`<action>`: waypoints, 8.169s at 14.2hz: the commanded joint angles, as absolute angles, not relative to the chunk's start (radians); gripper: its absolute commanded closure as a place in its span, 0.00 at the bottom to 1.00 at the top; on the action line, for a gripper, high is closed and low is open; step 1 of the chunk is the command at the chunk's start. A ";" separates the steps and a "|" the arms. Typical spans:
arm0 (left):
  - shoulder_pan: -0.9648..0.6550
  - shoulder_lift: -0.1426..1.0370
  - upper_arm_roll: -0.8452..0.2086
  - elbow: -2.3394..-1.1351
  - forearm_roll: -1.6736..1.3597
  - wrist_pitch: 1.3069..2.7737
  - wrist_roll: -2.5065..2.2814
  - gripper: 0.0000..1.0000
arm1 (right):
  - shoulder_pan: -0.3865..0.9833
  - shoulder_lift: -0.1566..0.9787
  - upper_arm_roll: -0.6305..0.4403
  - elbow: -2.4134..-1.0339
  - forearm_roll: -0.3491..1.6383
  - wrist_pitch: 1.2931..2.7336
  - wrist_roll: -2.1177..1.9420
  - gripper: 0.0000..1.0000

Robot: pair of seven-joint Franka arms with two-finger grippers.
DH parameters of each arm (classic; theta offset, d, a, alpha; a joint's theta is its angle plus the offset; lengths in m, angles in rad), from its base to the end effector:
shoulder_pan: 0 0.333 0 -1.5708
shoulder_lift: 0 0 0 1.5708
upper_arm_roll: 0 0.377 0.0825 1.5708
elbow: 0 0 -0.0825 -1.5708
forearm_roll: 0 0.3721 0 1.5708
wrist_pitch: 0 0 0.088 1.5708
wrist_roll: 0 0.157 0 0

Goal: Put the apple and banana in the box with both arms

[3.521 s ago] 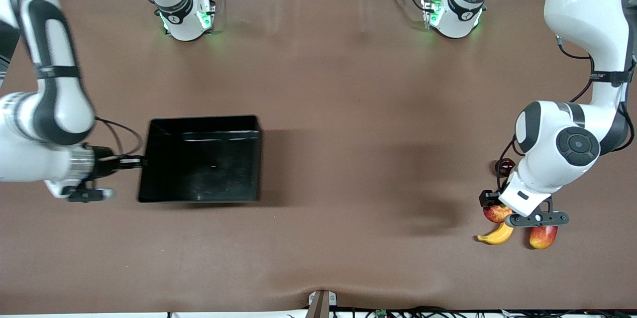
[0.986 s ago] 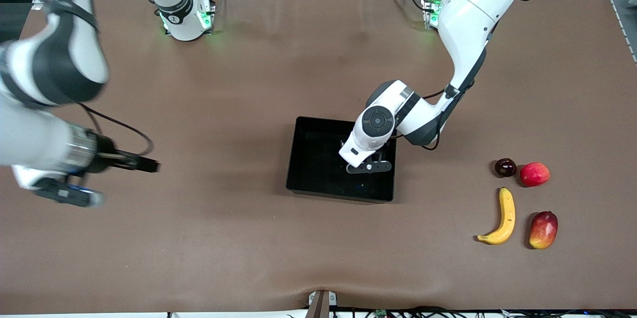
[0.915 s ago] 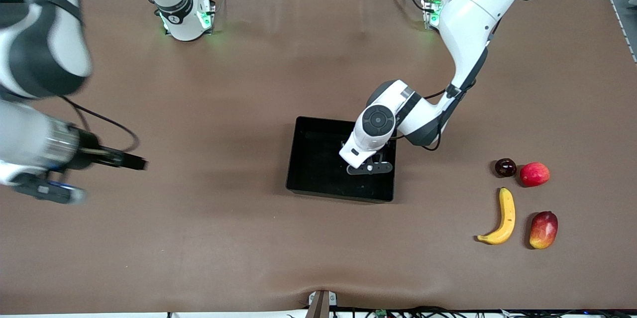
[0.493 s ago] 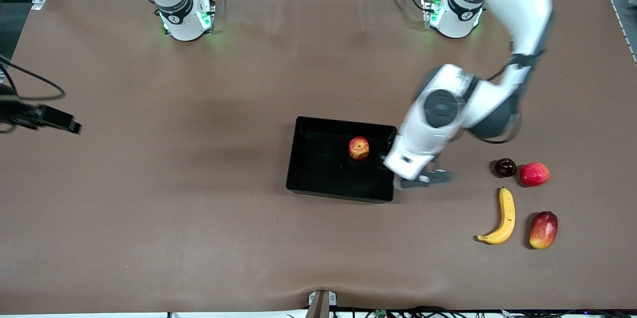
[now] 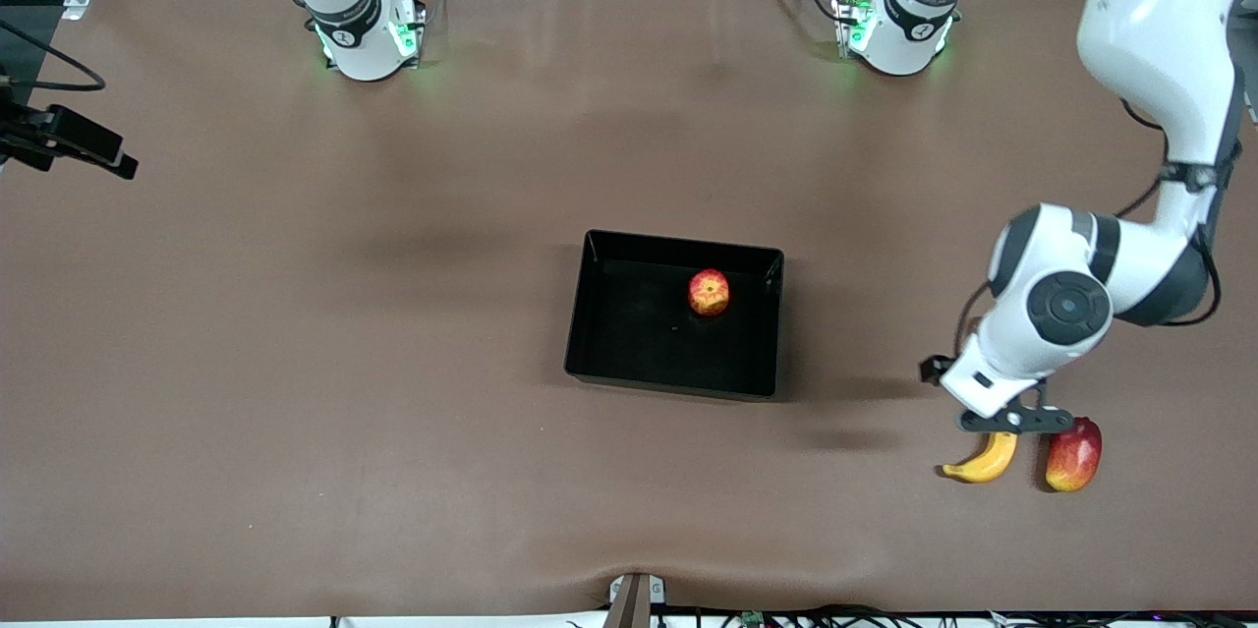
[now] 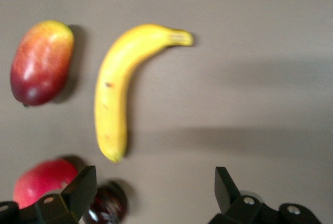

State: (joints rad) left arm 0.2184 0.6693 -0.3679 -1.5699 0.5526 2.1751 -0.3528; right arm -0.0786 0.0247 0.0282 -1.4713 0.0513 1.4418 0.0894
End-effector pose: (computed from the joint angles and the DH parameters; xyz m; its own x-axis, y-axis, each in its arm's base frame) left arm 0.7291 -0.0255 0.2749 0.9976 -0.0493 0.0488 -0.0375 -0.9751 -0.2186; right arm 0.5358 -0.0187 0.6566 0.9895 -0.1326 -0.0584 -0.1354 -0.9897 -0.0468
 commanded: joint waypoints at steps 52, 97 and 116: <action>-0.364 0.856 -0.537 -1.401 0.615 2.203 -1.243 0.00 | -0.080 -0.069 0.043 -1.635 -0.021 1.548 -0.086 0.00; -0.147 -0.112 -0.005 -1.617 0.020 1.536 -0.163 0.00 | -0.094 -0.117 0.040 -1.654 0.000 1.598 -0.086 0.00; -0.146 -0.107 -0.005 -1.598 0.025 1.537 -0.163 0.00 | -0.107 -0.117 0.038 -1.655 0.002 1.588 -0.084 0.00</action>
